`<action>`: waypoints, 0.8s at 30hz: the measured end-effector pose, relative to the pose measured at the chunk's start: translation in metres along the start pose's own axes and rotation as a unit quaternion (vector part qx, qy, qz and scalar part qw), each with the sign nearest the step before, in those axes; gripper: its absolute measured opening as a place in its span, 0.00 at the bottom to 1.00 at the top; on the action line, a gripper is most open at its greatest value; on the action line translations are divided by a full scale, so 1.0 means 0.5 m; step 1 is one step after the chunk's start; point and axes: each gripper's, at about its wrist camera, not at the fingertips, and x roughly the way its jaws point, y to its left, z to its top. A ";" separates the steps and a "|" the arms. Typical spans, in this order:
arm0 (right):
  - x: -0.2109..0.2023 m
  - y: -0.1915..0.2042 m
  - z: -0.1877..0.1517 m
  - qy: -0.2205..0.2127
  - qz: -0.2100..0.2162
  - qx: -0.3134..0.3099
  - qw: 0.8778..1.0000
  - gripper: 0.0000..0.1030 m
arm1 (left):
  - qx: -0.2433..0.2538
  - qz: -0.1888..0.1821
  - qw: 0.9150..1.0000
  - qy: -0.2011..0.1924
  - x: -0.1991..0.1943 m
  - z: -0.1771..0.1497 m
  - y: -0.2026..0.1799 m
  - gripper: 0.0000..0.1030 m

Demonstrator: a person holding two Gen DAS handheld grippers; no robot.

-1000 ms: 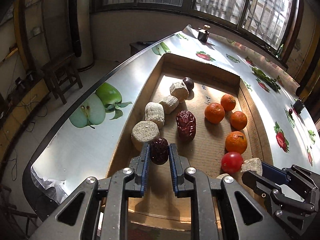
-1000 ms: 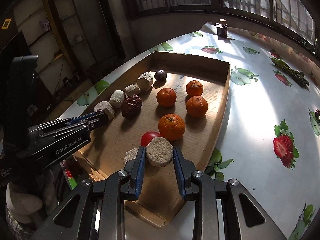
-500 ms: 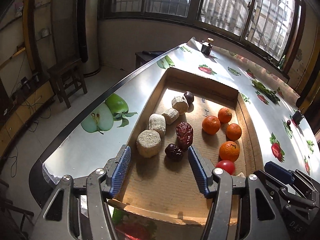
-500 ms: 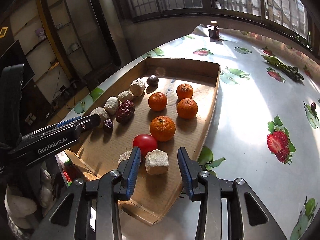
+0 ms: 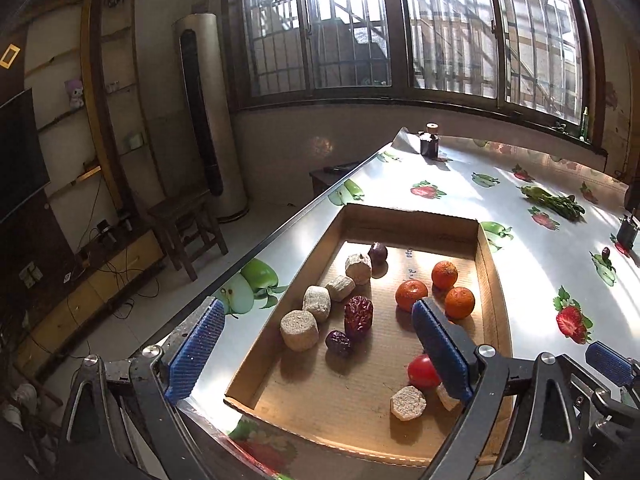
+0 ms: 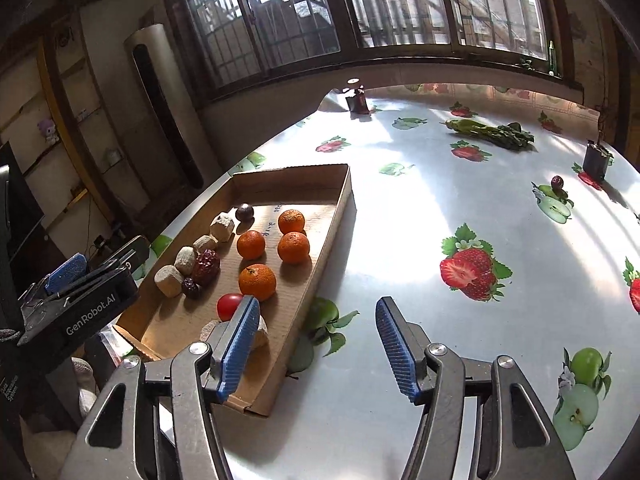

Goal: Organize fruits

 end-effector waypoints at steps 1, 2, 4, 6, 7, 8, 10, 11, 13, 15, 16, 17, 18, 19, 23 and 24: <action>-0.002 -0.003 -0.001 -0.001 -0.002 0.000 1.000 0.64 | 0.002 -0.002 1.000 0.001 -0.002 -0.001 -0.004 0.92; -0.003 -0.007 -0.002 -0.002 -0.005 0.002 1.000 0.64 | 0.004 -0.003 1.000 0.003 -0.002 -0.001 -0.008 0.92; -0.003 -0.016 -0.003 -0.002 -0.010 0.006 1.000 0.66 | 0.007 -0.002 1.000 0.007 -0.002 -0.004 -0.015 0.92; -0.003 -0.024 -0.006 -0.001 -0.014 0.010 1.000 0.66 | 0.007 -0.007 1.000 0.014 0.001 -0.006 -0.020 0.92; -0.002 -0.027 -0.006 0.000 -0.016 0.012 1.000 0.66 | 0.008 -0.009 1.000 0.017 0.002 -0.007 -0.023 0.92; -0.002 -0.030 -0.007 0.001 -0.017 0.013 1.000 0.66 | 0.009 -0.011 1.000 0.018 0.003 -0.009 -0.026 0.92; -0.001 -0.034 -0.009 0.002 -0.020 0.015 1.000 0.66 | 0.011 -0.014 1.000 0.018 0.003 -0.011 -0.031 0.92; -0.001 -0.034 -0.010 0.002 -0.020 0.014 1.000 0.66 | 0.011 -0.016 1.000 0.017 0.003 -0.012 -0.033 0.92; -0.001 -0.032 -0.011 0.002 -0.022 0.011 1.000 0.67 | 0.010 -0.020 1.000 0.014 0.001 -0.013 -0.035 0.92; -0.001 -0.027 -0.013 0.000 -0.024 0.006 1.000 0.67 | 0.008 -0.019 1.000 0.003 -0.007 -0.013 -0.036 0.92; -0.001 -0.025 -0.013 -0.001 -0.024 0.003 1.000 0.68 | 0.007 -0.017 1.000 -0.005 -0.012 -0.013 -0.036 0.92; -0.002 -0.022 -0.014 -0.002 -0.025 0.000 1.000 0.68 | 0.006 -0.015 1.000 -0.013 -0.018 -0.013 -0.035 0.92; -0.004 -0.018 -0.014 -0.004 -0.027 -0.003 1.000 0.69 | 0.005 -0.013 1.000 -0.020 -0.024 -0.012 -0.035 0.92; -0.004 -0.017 -0.015 -0.005 -0.028 -0.005 1.000 0.70 | 0.002 -0.013 1.000 -0.027 -0.029 -0.011 -0.033 0.92; -0.003 -0.019 -0.015 -0.004 -0.029 -0.002 1.000 0.71 | -0.003 -0.016 0.999 -0.047 -0.048 -0.009 -0.030 0.94; -0.003 -0.020 -0.015 -0.004 -0.030 -0.002 1.000 0.71 | -0.003 -0.015 0.999 -0.050 -0.050 -0.009 -0.030 0.95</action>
